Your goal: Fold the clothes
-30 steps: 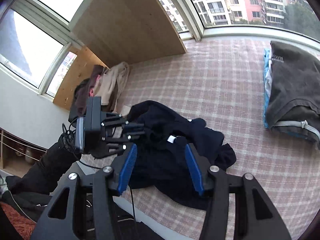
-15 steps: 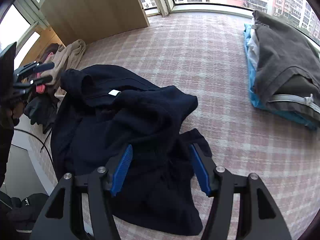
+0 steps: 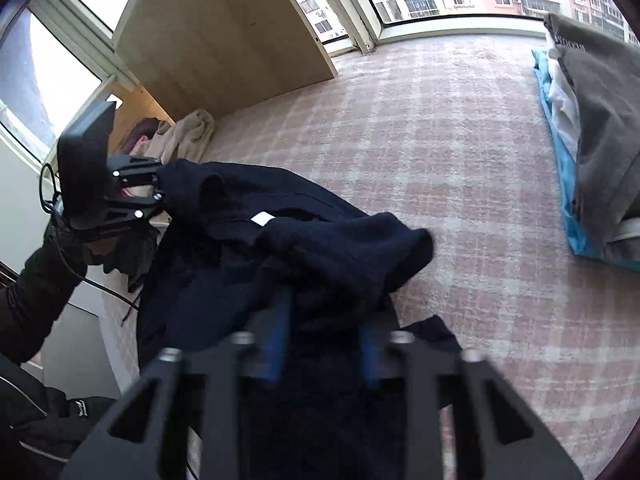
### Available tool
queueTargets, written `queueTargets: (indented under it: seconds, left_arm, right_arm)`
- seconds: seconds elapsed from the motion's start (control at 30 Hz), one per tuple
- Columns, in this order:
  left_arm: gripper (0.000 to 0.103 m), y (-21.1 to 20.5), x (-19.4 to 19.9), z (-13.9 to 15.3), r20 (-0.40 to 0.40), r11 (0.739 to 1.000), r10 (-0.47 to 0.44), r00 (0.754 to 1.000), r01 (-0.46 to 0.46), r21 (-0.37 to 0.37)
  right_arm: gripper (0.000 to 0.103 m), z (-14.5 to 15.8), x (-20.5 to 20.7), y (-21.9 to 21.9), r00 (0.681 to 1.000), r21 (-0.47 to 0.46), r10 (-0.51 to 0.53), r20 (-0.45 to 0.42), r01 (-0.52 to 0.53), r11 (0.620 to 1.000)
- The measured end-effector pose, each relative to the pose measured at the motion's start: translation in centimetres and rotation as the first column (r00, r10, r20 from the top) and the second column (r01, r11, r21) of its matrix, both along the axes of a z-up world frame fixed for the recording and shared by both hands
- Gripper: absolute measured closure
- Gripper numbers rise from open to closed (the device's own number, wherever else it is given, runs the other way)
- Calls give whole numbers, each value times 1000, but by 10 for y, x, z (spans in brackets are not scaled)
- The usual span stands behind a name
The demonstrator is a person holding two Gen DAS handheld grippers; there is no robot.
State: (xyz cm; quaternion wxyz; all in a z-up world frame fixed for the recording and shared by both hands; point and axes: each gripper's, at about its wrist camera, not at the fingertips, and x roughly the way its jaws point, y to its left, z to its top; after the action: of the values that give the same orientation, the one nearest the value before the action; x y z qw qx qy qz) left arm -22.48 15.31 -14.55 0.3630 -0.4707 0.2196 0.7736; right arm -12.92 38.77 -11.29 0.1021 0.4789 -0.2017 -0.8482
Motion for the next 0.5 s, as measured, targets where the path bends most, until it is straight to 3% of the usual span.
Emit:
queueTargets:
  seconds: [0.1, 0.2, 0.3, 0.4, 0.47, 0.5]
  left_arm:
    - [93, -16, 2, 30, -52, 997, 51, 997, -48, 57]
    - [94, -41, 7, 80, -163, 986, 138, 977, -119, 116]
    - [95, -60, 13, 148, -301, 973, 206, 931, -161, 168]
    - [96, -75, 21, 232, -405, 958, 256, 878, -174, 230]
    - [95, -81, 32, 277, -446, 956, 249, 859, -145, 254]
    - [96, -83, 41, 293, -476, 957, 253, 842, -146, 251]
  right_arm:
    - [95, 27, 5, 5, 998, 24, -16, -66, 18, 1000]
    - [98, 79, 12, 10, 985, 61, -30, -172, 41, 997]
    - [100, 151, 19, 13, 950, 130, -23, -312, 67, 989]
    - [101, 240, 28, 18, 895, 166, 0, -446, 83, 983]
    - [100, 286, 33, 17, 878, 217, -5, -479, 124, 968]
    - [94, 297, 35, 12, 879, 271, -1, -477, 148, 951]
